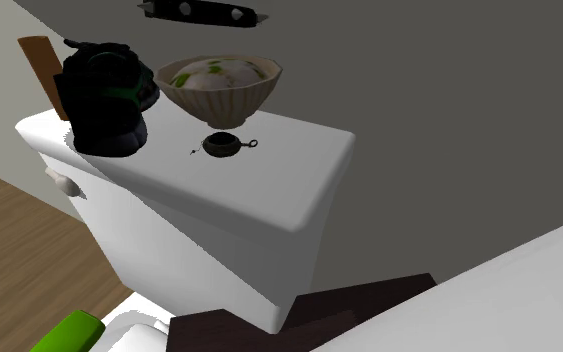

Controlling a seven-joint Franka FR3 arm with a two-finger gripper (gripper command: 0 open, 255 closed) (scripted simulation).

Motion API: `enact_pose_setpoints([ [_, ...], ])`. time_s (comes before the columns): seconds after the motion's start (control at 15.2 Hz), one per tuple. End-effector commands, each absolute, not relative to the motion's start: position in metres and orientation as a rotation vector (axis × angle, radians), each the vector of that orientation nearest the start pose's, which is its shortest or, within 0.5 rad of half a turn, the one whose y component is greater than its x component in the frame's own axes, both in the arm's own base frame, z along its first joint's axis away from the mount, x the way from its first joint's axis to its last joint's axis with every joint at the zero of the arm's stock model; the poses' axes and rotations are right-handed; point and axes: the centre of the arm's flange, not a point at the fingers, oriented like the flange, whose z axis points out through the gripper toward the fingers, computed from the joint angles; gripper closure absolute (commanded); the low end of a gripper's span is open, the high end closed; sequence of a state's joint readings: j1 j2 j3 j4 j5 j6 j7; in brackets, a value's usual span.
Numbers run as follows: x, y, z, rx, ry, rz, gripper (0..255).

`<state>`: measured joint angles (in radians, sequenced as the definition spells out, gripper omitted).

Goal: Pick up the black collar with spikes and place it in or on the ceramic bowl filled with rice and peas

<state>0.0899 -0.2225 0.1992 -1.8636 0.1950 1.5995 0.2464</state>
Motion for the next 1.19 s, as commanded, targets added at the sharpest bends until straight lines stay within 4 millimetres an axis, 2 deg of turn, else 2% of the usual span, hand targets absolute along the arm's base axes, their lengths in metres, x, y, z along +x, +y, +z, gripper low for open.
enact_pose_setpoints([
  [0.0, 0.455, 0.166, 0.592, -3.005, -0.04, 0.125, 255],
  [0.4, 0.455, 0.166, 0.56, -3.005, -0.04, 0.125, 255],
  [0.92, 0.455, 0.166, 0.56, -3.005, -0.04, 0.125, 255],
  [0.99, 0.455, 0.167, 0.56, -3.005, -0.04, 0.125, 0],
  [1.12, 0.455, 0.166, 0.56, -3.005, -0.04, 0.125, 0],
])
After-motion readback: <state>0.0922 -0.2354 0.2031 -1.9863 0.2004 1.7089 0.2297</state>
